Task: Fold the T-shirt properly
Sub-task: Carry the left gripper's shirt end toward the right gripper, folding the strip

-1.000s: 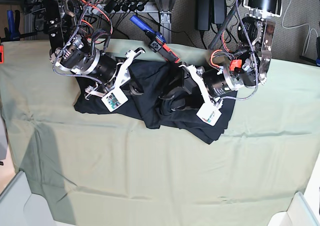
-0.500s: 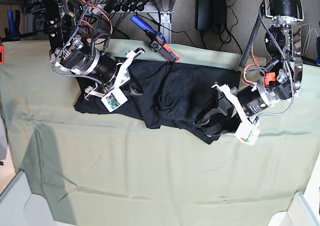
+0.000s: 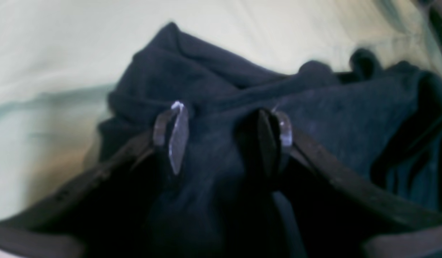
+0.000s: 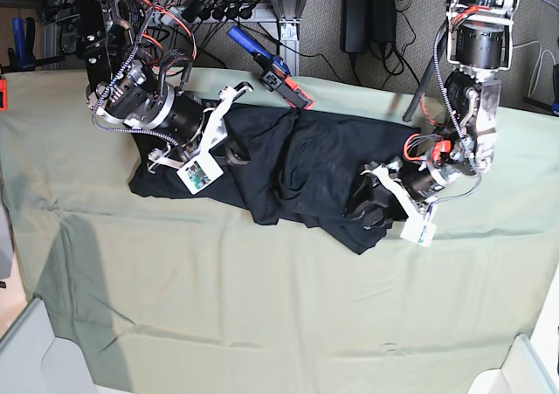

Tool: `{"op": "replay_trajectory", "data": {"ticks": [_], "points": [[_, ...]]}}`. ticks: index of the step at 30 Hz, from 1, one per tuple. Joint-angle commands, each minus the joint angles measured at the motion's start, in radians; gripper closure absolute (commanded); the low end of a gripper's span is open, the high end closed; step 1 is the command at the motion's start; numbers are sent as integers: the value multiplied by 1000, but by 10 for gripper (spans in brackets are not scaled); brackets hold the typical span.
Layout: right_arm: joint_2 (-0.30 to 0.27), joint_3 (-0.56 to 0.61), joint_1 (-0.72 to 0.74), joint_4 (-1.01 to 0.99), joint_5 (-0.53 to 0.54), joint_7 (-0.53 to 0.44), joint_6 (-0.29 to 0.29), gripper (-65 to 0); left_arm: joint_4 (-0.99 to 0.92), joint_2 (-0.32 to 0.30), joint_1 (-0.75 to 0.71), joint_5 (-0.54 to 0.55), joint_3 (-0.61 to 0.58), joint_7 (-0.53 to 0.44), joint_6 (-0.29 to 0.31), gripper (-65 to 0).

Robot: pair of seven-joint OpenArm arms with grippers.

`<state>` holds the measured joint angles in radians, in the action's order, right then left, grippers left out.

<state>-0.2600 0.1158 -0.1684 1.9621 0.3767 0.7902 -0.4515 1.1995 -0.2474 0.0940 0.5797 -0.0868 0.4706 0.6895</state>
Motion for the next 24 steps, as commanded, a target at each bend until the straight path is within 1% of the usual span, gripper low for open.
{"op": "replay_trajectory", "data": {"ticks": [1,4,7,11,14,15,17,18,20,21,22,23,24], "points": [[-3,-19,10,25,10,-21,-69,0,-19,7,24,-28,-18,-1,9,-347],[-3,-103,10,47,47,-19,-69,0,-54,19,42,-46,-25,-14,9,-347],[-3,-238,10,50,96,-16,-69,0,-54,17,42,-47,-25,-12,9,-347],[-4,-444,10,44,168,23,-69,0,-53,16,41,-46,-25,18,9,-347],[-5,-581,7,2,181,38,-63,0,-52,13,41,-44,-25,43,9,-347],[-6,-621,7,-23,199,48,-49,0,-49,12,41,-36,-25,58,9,-347],[-6,-683,7,-79,254,79,-42,0,-39,12,39,3,-25,100,9,-347],[-8,-702,7,-108,276,98,-43,-73,-34,12,38,23,-25,116,9,-347],[-13,-713,7,-169,323,140,-43,-269,-29,12,39,48,-25,126,9,-347],[-13,-713,7,-199,351,157,-43,-344,-27,12,39,50,-25,125,9,-347],[-12,-710,7,-229,382,171,-43,-391,-24,12,39,50,-25,125,9,-347],[-12,-708,7,-259,411,183,-44,-408,-22,13,39,50,-25,125,9,-347],[-12,-706,7,-285,430,187,-46,-408,-22,12,39,50,-25,125,9,-347]]}}
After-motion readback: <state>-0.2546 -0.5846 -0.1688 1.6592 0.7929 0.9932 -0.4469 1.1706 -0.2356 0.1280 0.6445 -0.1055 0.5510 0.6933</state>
